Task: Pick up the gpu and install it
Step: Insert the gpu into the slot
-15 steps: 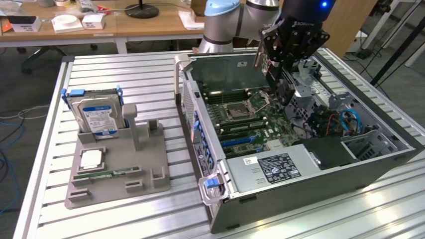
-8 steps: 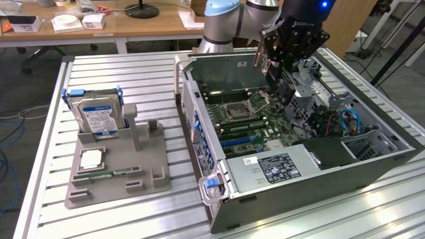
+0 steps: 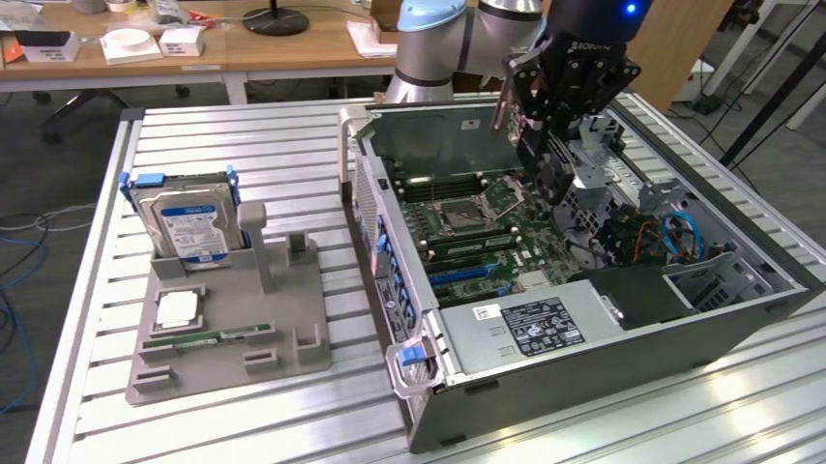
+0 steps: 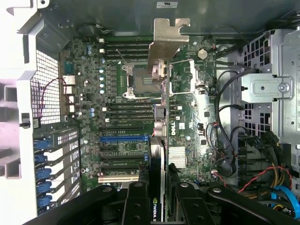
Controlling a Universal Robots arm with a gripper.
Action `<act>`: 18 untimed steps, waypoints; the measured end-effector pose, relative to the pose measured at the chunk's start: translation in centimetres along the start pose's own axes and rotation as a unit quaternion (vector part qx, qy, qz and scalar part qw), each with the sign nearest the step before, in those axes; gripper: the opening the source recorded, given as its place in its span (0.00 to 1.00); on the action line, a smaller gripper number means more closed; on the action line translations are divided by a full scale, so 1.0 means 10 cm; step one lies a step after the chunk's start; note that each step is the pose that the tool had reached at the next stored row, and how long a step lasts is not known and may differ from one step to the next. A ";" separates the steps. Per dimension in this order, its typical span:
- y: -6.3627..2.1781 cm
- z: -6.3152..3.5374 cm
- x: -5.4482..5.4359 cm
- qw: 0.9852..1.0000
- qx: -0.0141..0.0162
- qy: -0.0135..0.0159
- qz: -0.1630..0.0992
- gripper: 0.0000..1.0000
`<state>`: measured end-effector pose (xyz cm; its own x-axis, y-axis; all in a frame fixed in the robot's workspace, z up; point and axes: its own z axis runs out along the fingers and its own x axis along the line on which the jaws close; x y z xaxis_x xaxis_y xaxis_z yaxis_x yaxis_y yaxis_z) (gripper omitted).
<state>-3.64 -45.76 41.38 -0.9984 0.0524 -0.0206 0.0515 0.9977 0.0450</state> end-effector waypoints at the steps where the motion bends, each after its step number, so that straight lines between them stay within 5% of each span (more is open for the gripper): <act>1: 0.000 0.000 0.00 1.000 0.000 0.000 0.000 0.26; 18: 0.000 0.000 0.00 1.000 0.000 0.000 -0.008 0.26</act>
<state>-3.64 -45.76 41.38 -0.9991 0.0362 -0.0205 0.0353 0.9984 0.0449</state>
